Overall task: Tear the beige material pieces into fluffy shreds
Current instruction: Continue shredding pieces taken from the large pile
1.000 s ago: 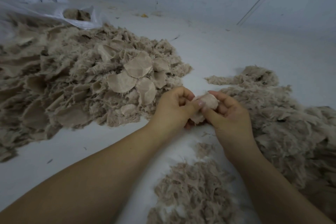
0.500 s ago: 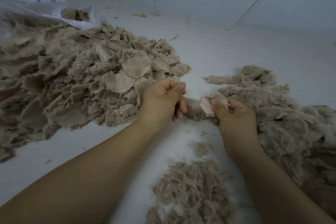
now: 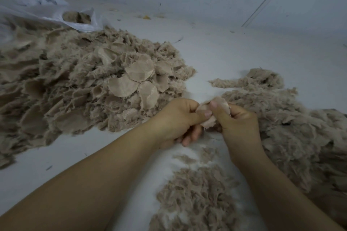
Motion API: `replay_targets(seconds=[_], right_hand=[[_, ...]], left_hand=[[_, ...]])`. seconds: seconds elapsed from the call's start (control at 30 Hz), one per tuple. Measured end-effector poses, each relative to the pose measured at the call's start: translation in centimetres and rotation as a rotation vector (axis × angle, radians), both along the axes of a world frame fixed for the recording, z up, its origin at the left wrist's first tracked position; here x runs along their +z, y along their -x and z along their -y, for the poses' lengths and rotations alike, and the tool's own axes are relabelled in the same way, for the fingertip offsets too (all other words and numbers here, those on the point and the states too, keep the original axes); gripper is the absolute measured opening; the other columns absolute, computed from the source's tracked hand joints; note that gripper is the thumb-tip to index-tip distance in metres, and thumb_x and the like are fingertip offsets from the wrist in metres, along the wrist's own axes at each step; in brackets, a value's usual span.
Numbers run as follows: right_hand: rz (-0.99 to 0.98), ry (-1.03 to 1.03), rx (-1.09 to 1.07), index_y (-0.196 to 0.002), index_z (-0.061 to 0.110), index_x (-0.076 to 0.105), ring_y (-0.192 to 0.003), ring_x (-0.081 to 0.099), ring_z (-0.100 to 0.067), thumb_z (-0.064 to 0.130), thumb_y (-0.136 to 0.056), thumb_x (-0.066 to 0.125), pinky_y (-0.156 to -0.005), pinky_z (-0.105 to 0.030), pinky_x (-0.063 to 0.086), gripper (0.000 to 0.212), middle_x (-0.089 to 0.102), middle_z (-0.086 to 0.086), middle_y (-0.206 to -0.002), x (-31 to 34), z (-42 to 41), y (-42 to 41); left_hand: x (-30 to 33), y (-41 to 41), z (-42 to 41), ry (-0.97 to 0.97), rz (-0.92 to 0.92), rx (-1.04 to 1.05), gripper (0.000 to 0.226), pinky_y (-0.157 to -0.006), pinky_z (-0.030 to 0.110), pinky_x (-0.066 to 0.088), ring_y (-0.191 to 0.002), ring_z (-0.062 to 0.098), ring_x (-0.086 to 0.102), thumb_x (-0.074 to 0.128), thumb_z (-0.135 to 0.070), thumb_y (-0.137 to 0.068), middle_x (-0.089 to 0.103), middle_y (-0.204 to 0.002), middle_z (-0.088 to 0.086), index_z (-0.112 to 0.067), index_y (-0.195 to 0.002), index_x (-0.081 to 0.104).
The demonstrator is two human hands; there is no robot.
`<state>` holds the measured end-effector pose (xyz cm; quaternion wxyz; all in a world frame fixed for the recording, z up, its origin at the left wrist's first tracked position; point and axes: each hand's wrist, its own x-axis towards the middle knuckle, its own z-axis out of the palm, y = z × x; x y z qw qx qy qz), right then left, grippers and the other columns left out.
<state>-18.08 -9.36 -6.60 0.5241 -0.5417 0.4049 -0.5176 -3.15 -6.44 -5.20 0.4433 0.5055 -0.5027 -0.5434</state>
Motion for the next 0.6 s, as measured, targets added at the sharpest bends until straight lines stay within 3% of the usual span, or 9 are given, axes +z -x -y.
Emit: replay_targets(seconds=[0.07, 0.13, 0.17, 0.2, 0.27, 0.33, 0.4, 0.5, 0.6], right_hand=[[-0.013, 0.002, -0.046, -0.08, 0.006, 0.076, -0.058, 0.062, -0.01, 0.025, -0.099, 0.06, -0.055, -0.02, 0.051, 0.031, 0.072, -0.007, -0.066, -0.1, 0.2, -0.1], [0.009, -0.029, -0.083, -0.087, 0.009, 0.074, -0.056, 0.057, -0.006, 0.025, -0.104, 0.05, -0.052, -0.017, 0.046, 0.033, 0.07, -0.001, -0.067, -0.2, 0.4, 0.0], [0.025, -0.046, -0.089, -0.092, 0.01, 0.073, -0.056, 0.056, -0.006, 0.024, -0.106, 0.047, -0.051, -0.017, 0.046, 0.033, 0.071, -0.001, -0.071, -0.2, 0.4, 0.0], [0.038, -0.062, -0.09, -0.096, 0.01, 0.072, -0.056, 0.057, -0.006, 0.023, -0.107, 0.045, -0.051, -0.018, 0.046, 0.032, 0.074, -0.002, -0.077, -0.3, 0.5, 0.0], [0.034, -0.088, -0.091, -0.101, 0.013, 0.071, -0.057, 0.06, -0.006, 0.021, -0.107, 0.045, -0.052, -0.018, 0.048, 0.028, 0.077, -0.001, -0.09, -0.4, 0.6, 0.0], [0.006, -0.113, -0.093, -0.101, 0.015, 0.071, -0.059, 0.063, -0.007, 0.018, -0.106, 0.048, -0.054, -0.018, 0.05, 0.024, 0.077, 0.0, -0.094, -0.5, 0.7, -0.1], [-0.063, -0.141, -0.091, -0.098, 0.014, 0.071, -0.065, 0.07, -0.01, 0.013, -0.103, 0.054, -0.059, -0.019, 0.055, 0.018, 0.077, -0.002, -0.09, -0.7, 0.8, -0.3], [-0.304, -0.096, -0.067, -0.097, 0.019, 0.071, -0.082, 0.073, -0.01, 0.01, -0.094, 0.066, -0.078, -0.025, 0.059, 0.011, 0.075, 0.002, -0.088, -1.1, 1.0, -0.2], [-0.428, -0.016, -0.045, -0.095, 0.027, 0.073, -0.082, 0.071, -0.001, 0.013, -0.09, 0.072, -0.079, -0.02, 0.057, 0.015, 0.074, 0.011, -0.086, -0.9, 0.8, -0.1]], left_hand=[[0.5, -0.4, 0.3, 0.133, -0.199, 0.201, 0.03, -0.032, 0.018, 0.026, -0.029, 0.016, 0.04, 0.048, -0.018, -0.102, 0.056, -0.048, 0.007, 0.01, -0.095, 0.056], [1.1, -1.0, 0.8, 0.26, -0.47, 0.392, 0.029, -0.037, 0.022, 0.039, -0.042, 0.018, 0.055, 0.041, -0.02, -0.105, 0.068, -0.074, 0.014, 0.005, -0.104, 0.055], [1.2, -1.1, 0.9, 0.286, -0.516, 0.427, 0.024, -0.04, 0.025, 0.044, -0.05, 0.021, 0.061, 0.043, -0.022, -0.104, 0.07, -0.094, 0.017, -0.001, -0.106, 0.053], [0.9, -1.0, 1.0, 0.282, -0.451, 0.445, 0.019, -0.041, 0.027, 0.045, -0.053, 0.021, 0.062, 0.047, -0.022, -0.103, 0.068, -0.108, 0.017, -0.004, -0.108, 0.051], [-0.1, -0.8, 1.0, 0.231, -0.022, 0.433, 0.017, -0.041, 0.024, 0.043, -0.051, 0.012, 0.06, 0.059, -0.017, -0.096, 0.066, -0.114, 0.008, -0.011, -0.11, 0.053], [-1.0, -0.7, 1.1, 0.236, 0.507, 0.315, 0.026, -0.057, 0.023, 0.05, -0.072, 0.004, 0.062, 0.068, -0.014, -0.088, 0.064, -0.112, -0.002, -0.019, -0.112, 0.058], [-1.4, -0.6, 1.3, 0.31, 0.847, 0.183, 0.029, -0.076, 0.029, 0.053, -0.089, 0.011, 0.061, 0.068, -0.013, -0.084, 0.065, -0.107, -0.001, -0.017, -0.113, 0.065], [-1.5, -0.5, 1.4, 0.431, 0.962, 0.184, 0.007, -0.071, 0.033, 0.05, -0.08, 0.018, 0.059, 0.066, -0.012, -0.086, 0.062, -0.086, 0.001, -0.011, -0.091, 0.071], [-1.5, -0.3, 1.2, 0.533, 0.718, 0.312, 0.012, -0.061, 0.019, 0.041, -0.066, 0.004, 0.053, 0.066, -0.012, -0.089, 0.056, -0.071, -0.009, -0.013, -0.077, 0.065]])
